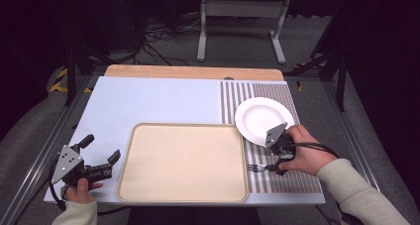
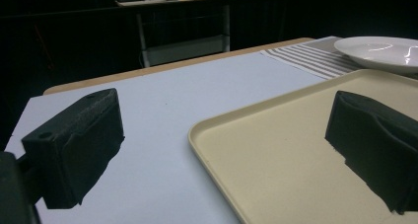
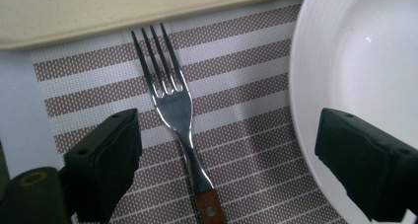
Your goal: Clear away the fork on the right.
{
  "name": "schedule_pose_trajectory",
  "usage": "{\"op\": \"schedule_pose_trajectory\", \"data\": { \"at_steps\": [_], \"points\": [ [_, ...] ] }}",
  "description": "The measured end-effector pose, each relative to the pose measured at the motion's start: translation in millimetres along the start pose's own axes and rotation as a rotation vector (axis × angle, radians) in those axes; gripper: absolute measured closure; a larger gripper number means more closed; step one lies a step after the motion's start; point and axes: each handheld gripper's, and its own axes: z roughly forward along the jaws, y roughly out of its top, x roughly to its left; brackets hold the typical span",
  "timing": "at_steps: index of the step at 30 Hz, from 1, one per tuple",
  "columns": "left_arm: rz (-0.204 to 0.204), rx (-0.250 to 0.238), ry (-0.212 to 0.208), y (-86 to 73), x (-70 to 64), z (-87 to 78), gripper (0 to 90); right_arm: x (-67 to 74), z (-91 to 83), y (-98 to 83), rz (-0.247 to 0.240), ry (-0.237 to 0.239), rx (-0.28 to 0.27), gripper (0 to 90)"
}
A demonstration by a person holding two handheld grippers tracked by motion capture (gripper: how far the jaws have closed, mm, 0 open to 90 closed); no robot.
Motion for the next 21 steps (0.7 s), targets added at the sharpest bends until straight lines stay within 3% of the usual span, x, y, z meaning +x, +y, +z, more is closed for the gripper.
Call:
{"op": "schedule_pose_trajectory", "data": {
  "at_steps": [3,13,18,21],
  "points": [
    [-0.004,-0.005,0.000,-0.3,0.3,0.3,1.9,0.2,1.9,1.1,-0.015,0.029,0.024,13.7],
    [-0.002,0.002,-0.004,-0.8,0.7,0.6,1.9,0.2,6.6,-0.4,-0.035,0.058,0.064,16.9],
    [-0.008,0.001,-0.013,-1.1,1.8,0.1,1.9,0.6,8.2,-2.5,-0.032,0.094,0.076,25.6],
    [-0.011,-0.004,-0.012,-1.2,1.7,0.1,1.9,0.4,10.2,-3.2,-0.065,0.127,0.107,32.4]
  ]
}}
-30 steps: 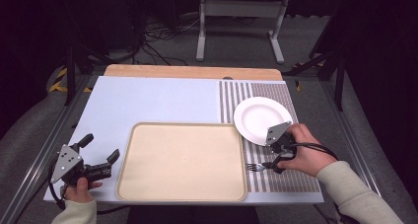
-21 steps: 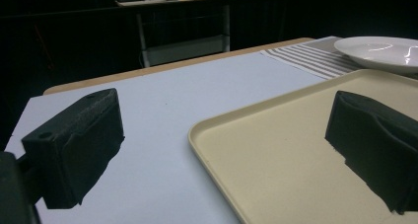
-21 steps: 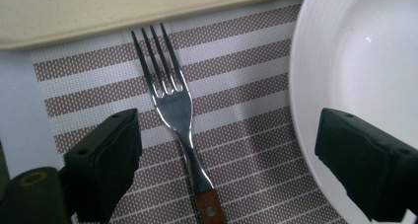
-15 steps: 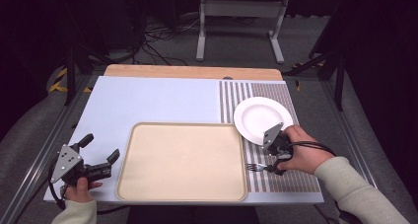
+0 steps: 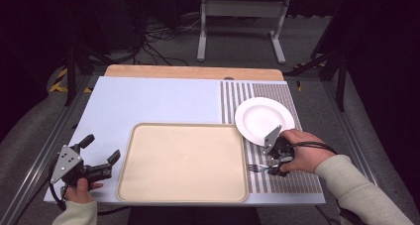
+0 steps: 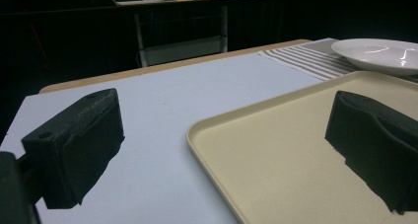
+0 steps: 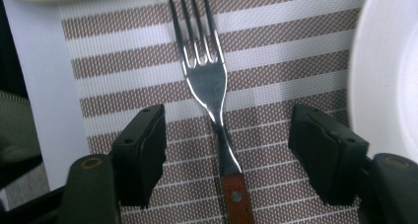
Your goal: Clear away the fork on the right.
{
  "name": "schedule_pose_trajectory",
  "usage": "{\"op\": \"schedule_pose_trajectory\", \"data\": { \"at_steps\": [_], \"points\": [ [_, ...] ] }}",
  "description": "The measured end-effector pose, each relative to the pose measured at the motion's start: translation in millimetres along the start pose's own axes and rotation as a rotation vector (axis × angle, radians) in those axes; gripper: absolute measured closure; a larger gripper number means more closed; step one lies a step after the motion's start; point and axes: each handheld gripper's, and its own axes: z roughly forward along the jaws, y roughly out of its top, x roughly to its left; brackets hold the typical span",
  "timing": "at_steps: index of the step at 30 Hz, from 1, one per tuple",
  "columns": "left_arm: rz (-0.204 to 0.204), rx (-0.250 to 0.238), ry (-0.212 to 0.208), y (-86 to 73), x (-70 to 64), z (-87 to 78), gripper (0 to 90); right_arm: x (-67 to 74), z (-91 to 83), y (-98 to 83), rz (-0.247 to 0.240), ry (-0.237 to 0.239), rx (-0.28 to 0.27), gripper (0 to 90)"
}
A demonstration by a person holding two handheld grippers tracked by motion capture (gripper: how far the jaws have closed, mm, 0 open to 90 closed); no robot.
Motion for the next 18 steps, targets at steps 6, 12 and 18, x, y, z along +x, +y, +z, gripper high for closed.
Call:
{"op": "schedule_pose_trajectory", "data": {
  "at_steps": [6,12,18],
  "points": [
    [0.000,-0.001,-0.002,0.2,0.2,-0.6,1.9,-1.8,6.3,-1.5,-0.071,0.017,0.104,51.7],
    [0.000,-0.001,-0.003,0.2,0.5,-0.7,1.9,-2.7,9.3,-1.2,-0.126,0.028,0.186,65.9],
    [0.002,-0.002,-0.004,0.4,0.2,-0.6,1.9,-4.9,12.2,0.1,-0.200,0.036,0.249,77.3]
  ]
}}
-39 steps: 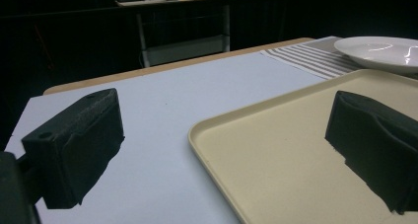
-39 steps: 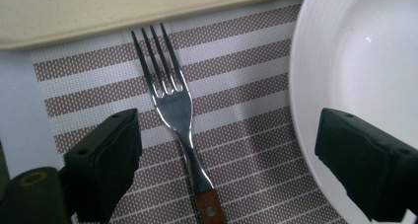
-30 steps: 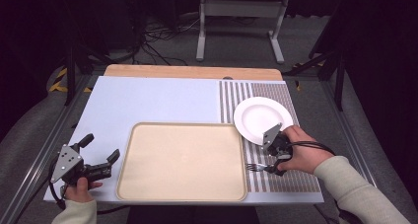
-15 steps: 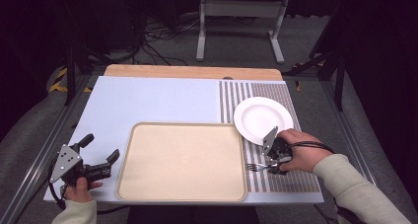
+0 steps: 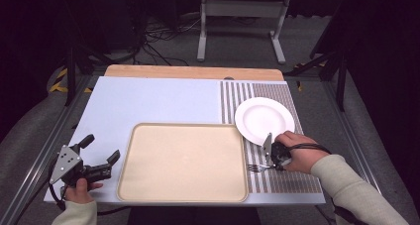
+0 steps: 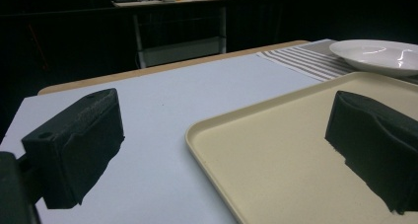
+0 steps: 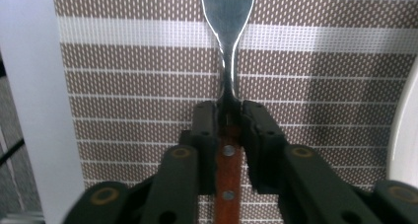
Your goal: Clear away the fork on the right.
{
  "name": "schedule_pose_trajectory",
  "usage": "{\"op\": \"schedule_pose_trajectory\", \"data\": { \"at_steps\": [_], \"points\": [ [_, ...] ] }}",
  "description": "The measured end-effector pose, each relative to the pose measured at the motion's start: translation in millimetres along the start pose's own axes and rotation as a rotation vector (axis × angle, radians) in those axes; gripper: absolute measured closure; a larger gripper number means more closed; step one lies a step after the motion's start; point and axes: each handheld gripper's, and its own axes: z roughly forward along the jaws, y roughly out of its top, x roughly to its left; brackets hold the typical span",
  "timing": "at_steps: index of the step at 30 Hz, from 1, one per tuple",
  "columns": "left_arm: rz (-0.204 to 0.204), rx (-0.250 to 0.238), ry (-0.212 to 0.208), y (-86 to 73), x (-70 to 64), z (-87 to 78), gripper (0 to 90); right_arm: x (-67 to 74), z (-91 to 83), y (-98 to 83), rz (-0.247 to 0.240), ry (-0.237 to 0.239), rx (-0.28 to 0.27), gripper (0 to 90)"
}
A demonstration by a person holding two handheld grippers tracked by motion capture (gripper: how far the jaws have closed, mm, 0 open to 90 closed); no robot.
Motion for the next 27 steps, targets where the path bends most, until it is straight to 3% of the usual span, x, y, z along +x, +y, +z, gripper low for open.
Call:
{"op": "schedule_pose_trajectory", "data": {
  "at_steps": [14,24,27],
  "points": [
    [0.001,0.001,-0.005,0.5,-0.2,-0.3,2.1,-1.1,0.7,2.2,-0.038,0.010,0.020,78.2],
    [0.006,0.002,-0.007,1.0,-0.6,-0.7,2.2,1.6,-9.7,-0.2,-0.006,0.007,-0.023,78.3],
    [0.005,0.002,-0.008,1.1,-0.6,-0.8,2.2,1.5,-19.2,-1.8,0.030,0.001,-0.057,78.3]
  ]
}}
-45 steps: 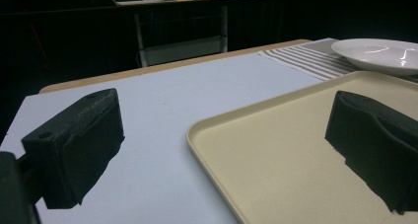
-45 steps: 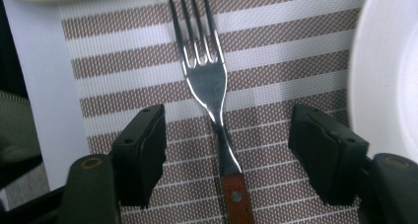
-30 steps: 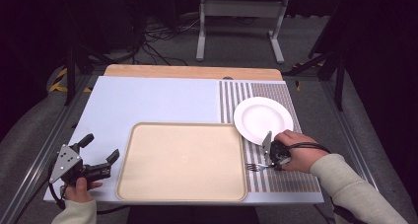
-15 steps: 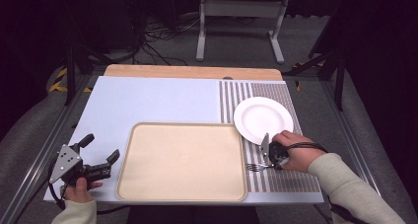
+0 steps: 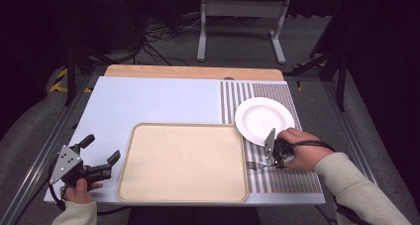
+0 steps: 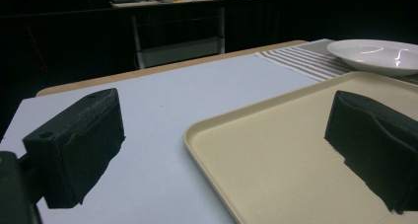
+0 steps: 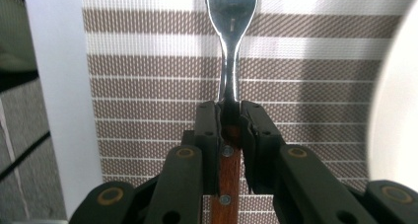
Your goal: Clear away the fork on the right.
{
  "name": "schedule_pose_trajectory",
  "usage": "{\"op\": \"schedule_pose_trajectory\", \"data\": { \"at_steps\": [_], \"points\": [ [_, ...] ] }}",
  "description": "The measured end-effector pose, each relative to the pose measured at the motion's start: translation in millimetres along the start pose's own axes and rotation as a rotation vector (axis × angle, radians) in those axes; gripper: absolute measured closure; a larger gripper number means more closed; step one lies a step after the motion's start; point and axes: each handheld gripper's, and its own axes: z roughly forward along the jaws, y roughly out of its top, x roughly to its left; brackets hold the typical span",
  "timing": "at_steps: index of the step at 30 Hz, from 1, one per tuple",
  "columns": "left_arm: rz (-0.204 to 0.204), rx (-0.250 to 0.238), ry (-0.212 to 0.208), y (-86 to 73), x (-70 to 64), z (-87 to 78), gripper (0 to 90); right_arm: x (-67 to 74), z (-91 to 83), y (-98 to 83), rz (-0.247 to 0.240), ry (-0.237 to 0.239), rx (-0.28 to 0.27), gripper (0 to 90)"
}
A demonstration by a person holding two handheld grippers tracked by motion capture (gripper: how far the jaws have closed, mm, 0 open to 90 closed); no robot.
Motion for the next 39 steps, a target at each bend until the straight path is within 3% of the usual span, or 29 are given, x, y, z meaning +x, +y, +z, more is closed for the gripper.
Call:
{"op": "schedule_pose_trajectory", "data": {
  "at_steps": [11,18,31,39],
  "points": [
    [-0.002,0.000,0.000,-0.1,0.2,0.0,2.2,-0.1,-22.6,3.0,0.037,-0.041,-0.068,78.4],
    [-0.004,-0.001,0.000,-0.3,-0.2,0.4,2.2,1.9,-36.0,6.4,0.128,-0.043,-0.156,78.4],
    [-0.005,0.001,0.000,-0.5,-0.1,0.6,2.3,2.6,-53.3,22.1,0.227,-0.085,-0.280,78.4],
    [-0.005,-0.001,0.001,-0.4,0.0,0.3,2.4,1.1,-58.3,31.5,0.313,-0.071,-0.372,78.4]
  ]
}}
